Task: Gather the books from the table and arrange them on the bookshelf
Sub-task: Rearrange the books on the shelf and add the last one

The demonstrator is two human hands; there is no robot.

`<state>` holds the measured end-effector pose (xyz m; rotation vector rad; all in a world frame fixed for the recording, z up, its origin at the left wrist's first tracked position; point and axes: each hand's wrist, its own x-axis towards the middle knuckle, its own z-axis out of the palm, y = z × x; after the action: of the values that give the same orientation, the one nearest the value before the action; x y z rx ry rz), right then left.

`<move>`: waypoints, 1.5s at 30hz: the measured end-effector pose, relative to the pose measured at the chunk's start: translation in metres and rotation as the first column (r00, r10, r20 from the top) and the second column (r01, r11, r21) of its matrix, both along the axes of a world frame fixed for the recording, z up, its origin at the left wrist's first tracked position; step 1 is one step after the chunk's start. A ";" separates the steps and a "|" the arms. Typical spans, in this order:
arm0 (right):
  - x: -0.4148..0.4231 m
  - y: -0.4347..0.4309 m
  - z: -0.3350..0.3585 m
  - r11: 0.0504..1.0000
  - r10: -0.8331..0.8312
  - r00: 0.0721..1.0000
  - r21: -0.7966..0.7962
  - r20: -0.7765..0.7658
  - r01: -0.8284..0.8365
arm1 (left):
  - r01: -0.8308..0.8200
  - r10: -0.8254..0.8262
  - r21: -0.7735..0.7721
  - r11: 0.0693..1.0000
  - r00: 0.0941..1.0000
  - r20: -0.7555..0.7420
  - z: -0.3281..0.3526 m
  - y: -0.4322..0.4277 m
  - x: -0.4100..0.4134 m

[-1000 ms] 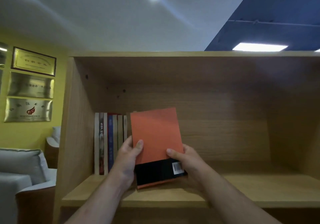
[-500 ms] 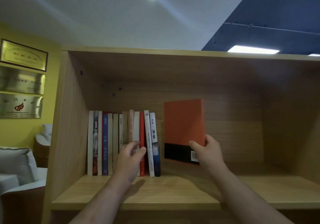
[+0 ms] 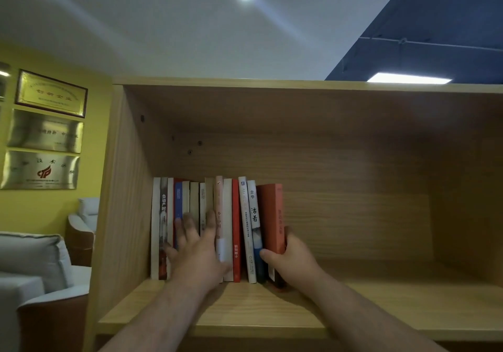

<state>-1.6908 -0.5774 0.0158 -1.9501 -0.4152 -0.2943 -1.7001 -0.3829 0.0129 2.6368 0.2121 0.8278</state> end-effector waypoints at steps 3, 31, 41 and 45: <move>-0.009 -0.009 0.002 0.980 0.194 0.963 0.079 -0.186 -0.182 | -0.034 0.039 0.119 0.992 0.998 -0.044 0.004 0.012 0.001; 0.039 0.002 -0.005 0.977 0.155 0.986 -0.140 -0.064 -0.162 | 0.084 -0.089 0.046 0.995 0.989 0.117 0.111 -0.004 0.010; 0.044 -0.002 -0.003 0.970 0.154 0.985 -0.175 -0.082 -0.166 | -0.038 -0.026 0.207 0.978 0.954 0.298 0.109 -0.013 -0.003; 0.049 -0.002 -0.006 0.970 0.135 0.989 -0.194 -0.054 -0.143 | -0.040 -0.050 0.263 0.964 0.944 0.326 0.110 -0.014 -0.005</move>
<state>-1.6418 -0.5795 0.0094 -2.1048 -0.5700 -0.1259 -1.7052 -0.3969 0.1233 2.6800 0.0030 1.3640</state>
